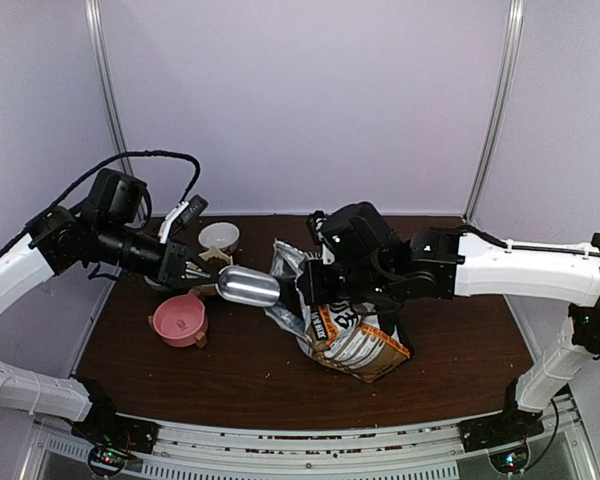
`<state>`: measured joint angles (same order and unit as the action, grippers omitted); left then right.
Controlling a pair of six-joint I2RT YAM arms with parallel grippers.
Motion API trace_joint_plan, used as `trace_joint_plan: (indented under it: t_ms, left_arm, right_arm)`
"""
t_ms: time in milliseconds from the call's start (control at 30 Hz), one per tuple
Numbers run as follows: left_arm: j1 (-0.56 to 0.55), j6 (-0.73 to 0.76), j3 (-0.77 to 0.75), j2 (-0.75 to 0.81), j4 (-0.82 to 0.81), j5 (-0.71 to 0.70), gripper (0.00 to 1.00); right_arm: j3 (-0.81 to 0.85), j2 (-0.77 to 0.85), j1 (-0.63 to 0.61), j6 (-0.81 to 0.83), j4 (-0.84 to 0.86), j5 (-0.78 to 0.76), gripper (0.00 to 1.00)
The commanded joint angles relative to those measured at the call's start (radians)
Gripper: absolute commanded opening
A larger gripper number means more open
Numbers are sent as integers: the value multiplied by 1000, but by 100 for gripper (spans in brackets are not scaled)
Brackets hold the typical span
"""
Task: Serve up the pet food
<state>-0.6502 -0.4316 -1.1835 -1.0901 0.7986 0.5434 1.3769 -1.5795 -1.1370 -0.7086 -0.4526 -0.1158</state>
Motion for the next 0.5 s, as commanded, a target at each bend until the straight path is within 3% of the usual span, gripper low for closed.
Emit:
trace_joint_plan:
  t_ms: [0,200,333,467]
  left_arm:
    - [-27,-92,62,-4,-112,-4,0]
    - [-32,-175,128,-36,-69,-106,0]
    - [-60,-212,165,-67,-24,-236,0]
    - [-112,-307,262,-112,-139,-349,0]
  right_arm:
    - [47,-65,-33,13,-58,-40,0]
    - [96,-115,-71,10,-67,-79,0]
    - [173,-170,-100,7,-132,-183,0]
    - [285,-237,-138,13,-203,-268,0]
